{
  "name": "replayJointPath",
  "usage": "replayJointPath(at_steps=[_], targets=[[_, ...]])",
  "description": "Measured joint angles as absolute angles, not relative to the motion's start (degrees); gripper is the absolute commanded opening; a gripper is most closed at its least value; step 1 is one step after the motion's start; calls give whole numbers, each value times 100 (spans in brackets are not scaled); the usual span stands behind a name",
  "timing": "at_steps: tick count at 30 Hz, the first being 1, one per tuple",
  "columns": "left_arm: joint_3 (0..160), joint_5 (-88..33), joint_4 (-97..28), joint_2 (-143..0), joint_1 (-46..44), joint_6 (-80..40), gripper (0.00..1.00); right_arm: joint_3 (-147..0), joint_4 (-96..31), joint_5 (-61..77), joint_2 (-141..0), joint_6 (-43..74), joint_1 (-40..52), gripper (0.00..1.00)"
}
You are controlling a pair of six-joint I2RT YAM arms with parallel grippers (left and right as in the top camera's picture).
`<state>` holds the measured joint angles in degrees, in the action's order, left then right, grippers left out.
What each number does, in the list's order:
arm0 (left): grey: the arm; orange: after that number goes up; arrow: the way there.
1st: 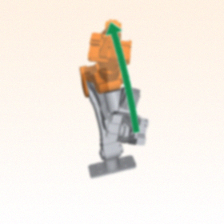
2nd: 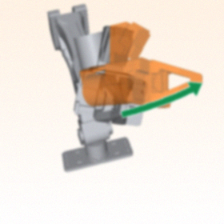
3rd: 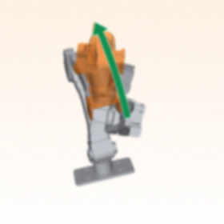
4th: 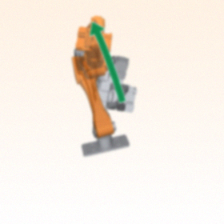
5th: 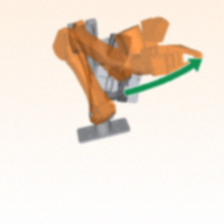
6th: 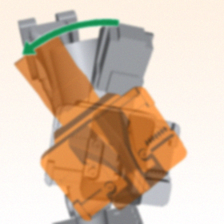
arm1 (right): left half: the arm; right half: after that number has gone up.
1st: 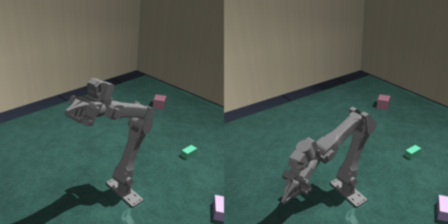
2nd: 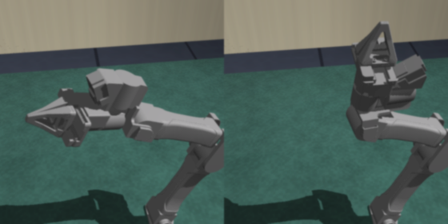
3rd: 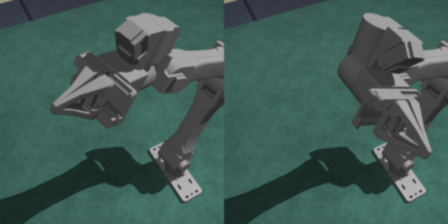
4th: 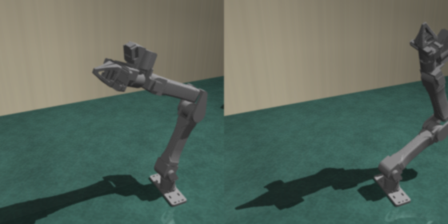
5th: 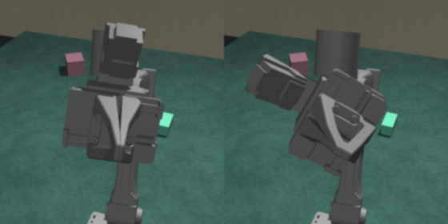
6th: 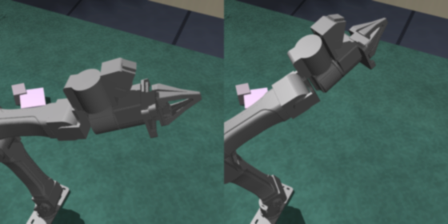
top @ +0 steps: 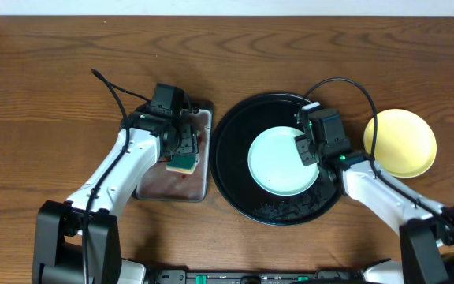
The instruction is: Clean dirty plates on tray and stack at the side
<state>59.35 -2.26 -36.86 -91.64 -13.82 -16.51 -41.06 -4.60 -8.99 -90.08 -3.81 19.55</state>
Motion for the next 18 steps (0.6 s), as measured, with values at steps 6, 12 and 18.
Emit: replayJointPath(at_steps=[6, 12, 18], targets=[[5935, -242, -3684, -9164, -1382, -1651, 75, -4106, -388, -703, -9345, -364, 1673, 40], [5935, -242, -3686, -9164, -1382, -1651, 75, -4106, -532, 25, -9376, -320, 1568, 2], [5935, -244, -3684, -9164, -1382, -1651, 75, -4160, -972, 283, -9317, -128, 1542, 1]])
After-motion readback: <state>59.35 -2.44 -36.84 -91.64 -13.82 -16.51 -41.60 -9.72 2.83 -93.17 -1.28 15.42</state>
